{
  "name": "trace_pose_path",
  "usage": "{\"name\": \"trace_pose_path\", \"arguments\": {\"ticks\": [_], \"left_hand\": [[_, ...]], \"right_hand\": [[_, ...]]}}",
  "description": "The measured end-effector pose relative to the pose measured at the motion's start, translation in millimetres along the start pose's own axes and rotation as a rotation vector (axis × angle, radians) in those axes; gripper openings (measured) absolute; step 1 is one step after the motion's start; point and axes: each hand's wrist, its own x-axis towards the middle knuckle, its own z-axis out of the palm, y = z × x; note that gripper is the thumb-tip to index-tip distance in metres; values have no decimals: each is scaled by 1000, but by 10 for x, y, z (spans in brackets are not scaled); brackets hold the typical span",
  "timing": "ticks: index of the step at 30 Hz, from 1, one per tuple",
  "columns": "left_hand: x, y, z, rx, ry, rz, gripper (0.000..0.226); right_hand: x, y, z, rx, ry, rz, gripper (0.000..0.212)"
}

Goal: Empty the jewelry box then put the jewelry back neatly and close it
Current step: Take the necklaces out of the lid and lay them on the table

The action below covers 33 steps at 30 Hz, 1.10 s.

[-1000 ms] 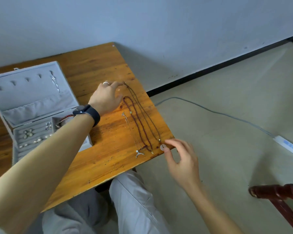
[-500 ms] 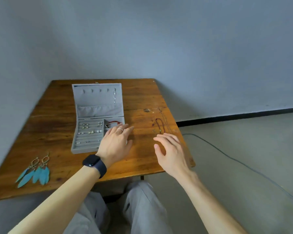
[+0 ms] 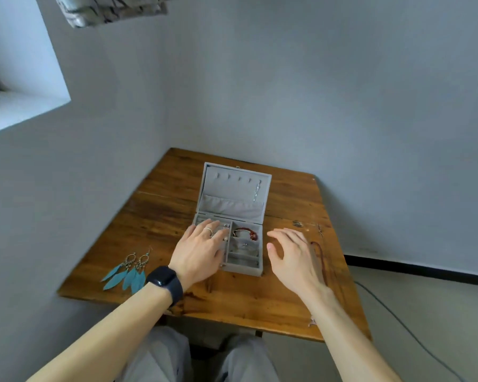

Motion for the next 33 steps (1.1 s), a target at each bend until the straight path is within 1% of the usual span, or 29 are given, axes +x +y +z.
{"name": "trace_pose_path", "arguments": {"ticks": [5, 8, 10, 12, 15, 18, 20, 22, 25, 26, 29, 33], "left_hand": [[241, -299, -30, 10, 14, -65, 56], [425, -493, -49, -1, 64, -102, 55], [563, -593, -63, -64, 118, -143, 56], [705, -673, -56, -188, 163, -216, 61], [910, -762, -27, -484, 188, -353, 70], [1088, -831, 35, -756, 113, -469, 77], [1176, -855, 98, -824, 59, -505, 76], [1234, -871, 175, -877, 35, -526, 70], [1248, -913, 273, -860, 24, -494, 55], [1239, -946, 308, -831, 26, -475, 55], [1199, -1049, 401, -694, -2, -408, 64], [1166, -1084, 458, -642, 9, -347, 66]], "right_hand": [[467, 48, 26, -20, 36, -35, 30], [766, 89, 76, -43, 31, 4, 32], [959, 109, 139, -72, 42, 42, 31], [1132, 137, 225, -68, 56, 67, 30], [1338, 181, 377, 8, 50, 99, 29], [1505, 165, 494, 52, 55, 135, 31], [1604, 136, 558, 77, 77, 159, 33], [1682, 114, 617, 77, 111, 159, 31], [1753, 78, 686, 70, 160, 175, 19], [1772, 60, 703, 67, 173, 193, 16], [1812, 21, 745, 45, 212, 226, 11], [1823, 26, 782, 42, 219, 223, 7]]}}
